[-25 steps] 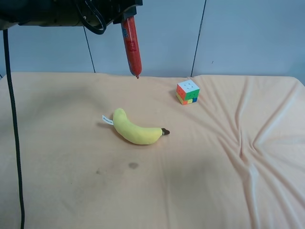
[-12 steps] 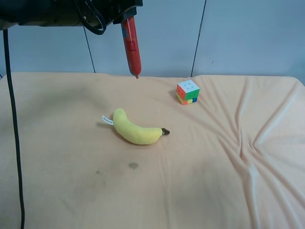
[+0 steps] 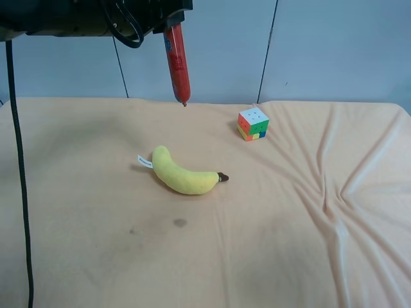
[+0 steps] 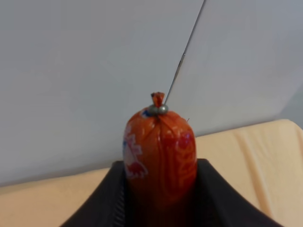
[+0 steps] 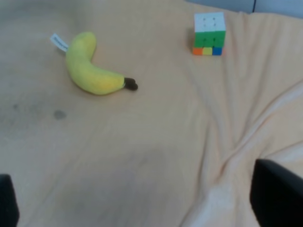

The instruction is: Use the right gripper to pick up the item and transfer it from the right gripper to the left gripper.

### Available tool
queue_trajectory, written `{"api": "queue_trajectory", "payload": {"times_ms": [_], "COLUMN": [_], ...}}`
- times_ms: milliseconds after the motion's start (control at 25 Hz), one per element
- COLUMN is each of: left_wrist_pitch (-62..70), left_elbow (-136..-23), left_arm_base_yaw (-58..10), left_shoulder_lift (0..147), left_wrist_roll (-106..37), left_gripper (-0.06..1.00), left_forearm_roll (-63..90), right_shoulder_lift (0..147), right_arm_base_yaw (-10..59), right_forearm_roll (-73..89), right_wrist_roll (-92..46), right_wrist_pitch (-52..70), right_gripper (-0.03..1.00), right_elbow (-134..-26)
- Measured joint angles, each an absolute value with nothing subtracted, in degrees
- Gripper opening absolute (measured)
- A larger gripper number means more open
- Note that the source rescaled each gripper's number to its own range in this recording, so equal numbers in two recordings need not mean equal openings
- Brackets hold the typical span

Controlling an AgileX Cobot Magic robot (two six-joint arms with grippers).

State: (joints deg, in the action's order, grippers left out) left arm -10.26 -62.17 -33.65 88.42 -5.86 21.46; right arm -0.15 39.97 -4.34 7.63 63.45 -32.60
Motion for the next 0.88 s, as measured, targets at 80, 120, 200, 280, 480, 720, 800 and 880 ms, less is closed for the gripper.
{"api": "queue_trajectory", "payload": {"times_ms": [80, 120, 200, 280, 480, 720, 800, 880], "left_wrist_pitch": [-10.26, -10.26, -10.26, -10.26, -10.26, -10.26, -10.26, -10.26], "left_elbow": [-62.17, -62.17, -62.17, -62.17, -62.17, -62.17, -62.17, -62.17], "left_arm_base_yaw": [-33.65, -33.65, -33.65, -33.65, -33.65, -33.65, -33.65, -33.65], "left_shoulder_lift": [88.48, 88.48, 88.48, 88.48, 88.48, 88.48, 88.48, 88.48], "left_wrist_roll": [-5.86, -5.86, -5.86, -5.86, -5.86, -5.86, -5.86, -5.86], "left_gripper": [0.00, 0.00, 0.00, 0.00, 0.00, 0.00, 0.00, 0.00], "left_forearm_roll": [21.46, 21.46, 21.46, 21.46, 21.46, 21.46, 21.46, 21.46], "right_shoulder_lift": [-0.15, -0.15, -0.15, -0.15, -0.15, -0.15, -0.15, -0.15], "right_arm_base_yaw": [39.97, 39.97, 39.97, 39.97, 39.97, 39.11, 37.18, 33.95], "right_forearm_roll": [-4.26, -4.14, -4.12, -4.07, -4.01, -4.01, -4.01, -4.01], "right_wrist_roll": [7.56, 7.56, 7.56, 7.56, 7.56, 7.55, 7.55, 7.55], "right_wrist_pitch": [63.45, 63.45, 63.45, 63.45, 63.45, 63.45, 63.45, 63.45], "right_gripper": [1.00, 1.00, 1.00, 1.00, 1.00, 1.00, 1.00, 1.00], "right_elbow": [-32.60, -32.60, -32.60, -32.60, -32.60, -32.60, -32.60, -32.60]}}
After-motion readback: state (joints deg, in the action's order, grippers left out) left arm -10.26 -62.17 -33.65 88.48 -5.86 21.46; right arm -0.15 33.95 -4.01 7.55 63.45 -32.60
